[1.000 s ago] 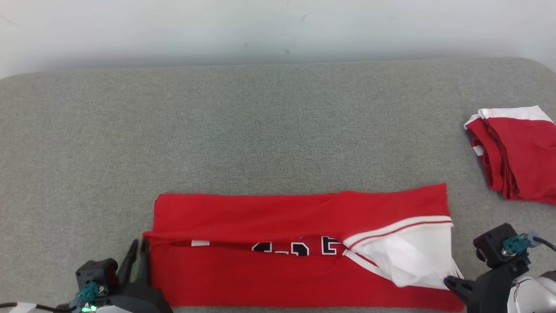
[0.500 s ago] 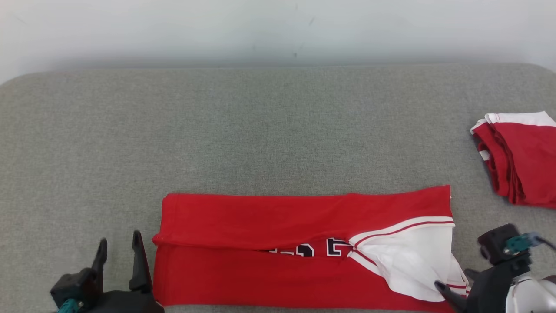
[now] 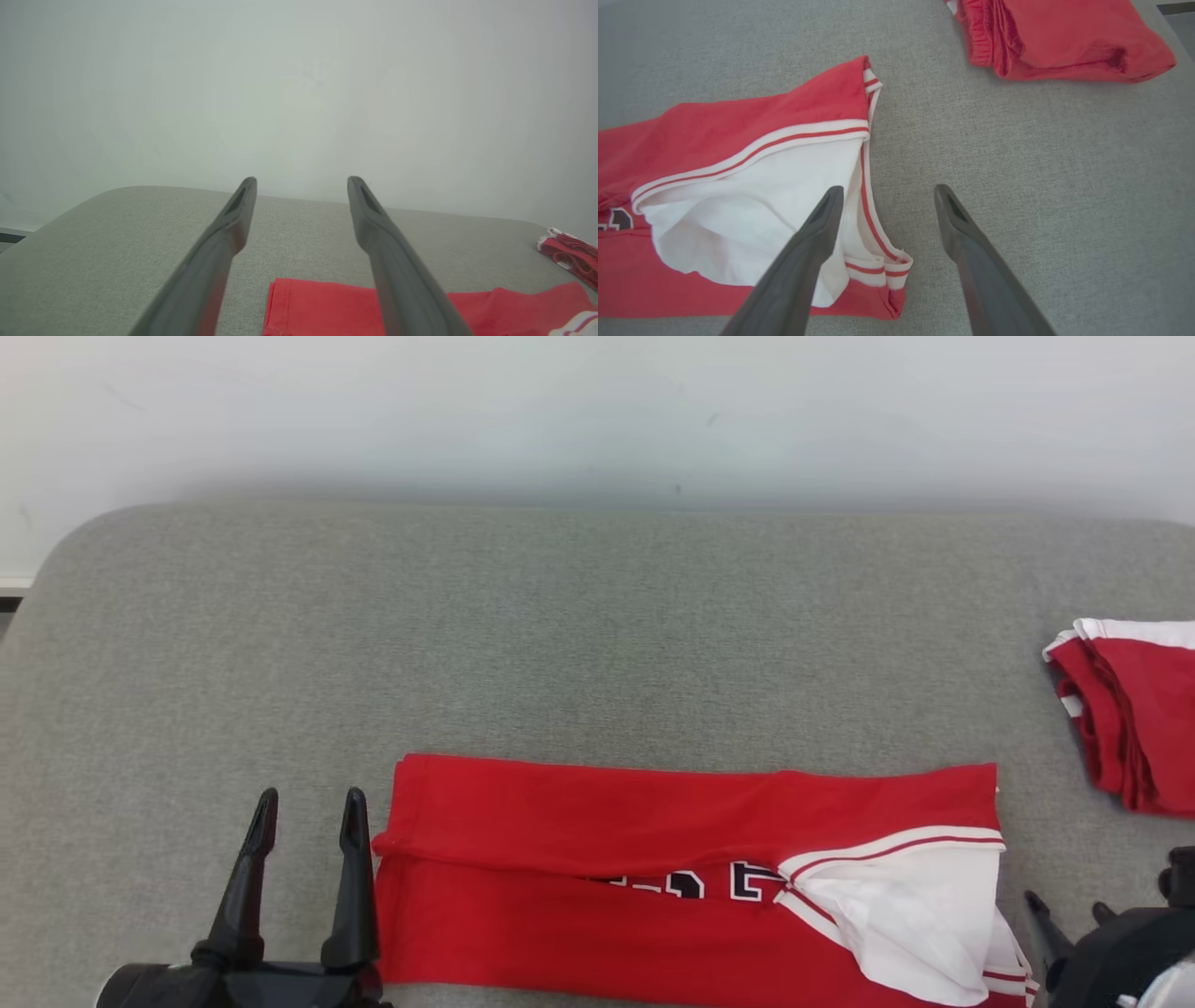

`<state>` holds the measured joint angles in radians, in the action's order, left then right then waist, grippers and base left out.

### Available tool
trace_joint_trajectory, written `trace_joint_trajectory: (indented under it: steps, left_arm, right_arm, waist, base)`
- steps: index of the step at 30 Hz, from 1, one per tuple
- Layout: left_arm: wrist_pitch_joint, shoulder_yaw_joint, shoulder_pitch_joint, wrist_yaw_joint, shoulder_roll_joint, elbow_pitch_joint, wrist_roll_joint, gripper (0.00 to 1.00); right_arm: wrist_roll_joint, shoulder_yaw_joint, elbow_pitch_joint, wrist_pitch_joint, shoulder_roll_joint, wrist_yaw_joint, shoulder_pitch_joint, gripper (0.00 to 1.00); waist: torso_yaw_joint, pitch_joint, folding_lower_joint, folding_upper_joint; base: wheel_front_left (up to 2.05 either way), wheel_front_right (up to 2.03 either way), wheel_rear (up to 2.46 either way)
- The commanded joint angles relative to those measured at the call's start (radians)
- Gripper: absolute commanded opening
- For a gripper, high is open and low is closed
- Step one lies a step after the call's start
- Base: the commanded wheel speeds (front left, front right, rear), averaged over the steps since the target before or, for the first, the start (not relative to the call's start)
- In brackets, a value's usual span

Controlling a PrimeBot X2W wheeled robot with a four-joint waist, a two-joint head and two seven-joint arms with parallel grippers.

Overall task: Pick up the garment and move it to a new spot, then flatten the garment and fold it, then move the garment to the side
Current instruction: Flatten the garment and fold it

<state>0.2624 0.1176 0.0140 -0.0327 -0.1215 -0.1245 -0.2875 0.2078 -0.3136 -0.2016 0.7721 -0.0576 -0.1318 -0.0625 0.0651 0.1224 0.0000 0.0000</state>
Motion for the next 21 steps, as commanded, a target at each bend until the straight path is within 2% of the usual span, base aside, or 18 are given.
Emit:
trace_joint_trajectory:
  steps: [1, 5, 11, 21]
  left_arm:
    - [0.002, -0.009, 0.011, -0.009, 0.009, -0.009, 0.013, 1.00]
    - [0.002, -0.023, 0.028, -0.038, 0.038, -0.018, 0.038, 1.00]
    - [0.003, -0.041, 0.031, -0.054, 0.059, -0.008, 0.058, 1.00]
    - [0.003, -0.055, 0.026, -0.071, 0.070, 0.008, 0.065, 1.00]
  right_arm:
    - [-0.012, 0.001, 0.020, -0.014, 0.006, 0.003, 0.014, 1.00]
    - [-0.003, -0.002, 0.120, -0.058, 0.007, 0.003, 0.043, 1.00]
    - [-0.021, -0.005, 0.237, -0.103, 0.008, 0.003, 0.097, 1.00]
    - [-0.040, 0.006, 0.378, -0.072, 0.009, 0.003, 0.153, 1.00]
  waist:
    - [0.008, -0.004, 0.0000, 0.0000]
    - [0.019, -0.005, 0.0000, 0.0000]
    - [0.034, 0.000, 0.0000, 0.0000]
    - [0.050, 0.016, 0.0000, 0.0000]
  base:
    - [0.00, 0.00, 0.00]
    - [0.00, 0.00, 0.00]
    - [0.00, 0.00, 0.00]
    - [0.00, 0.00, 0.00]
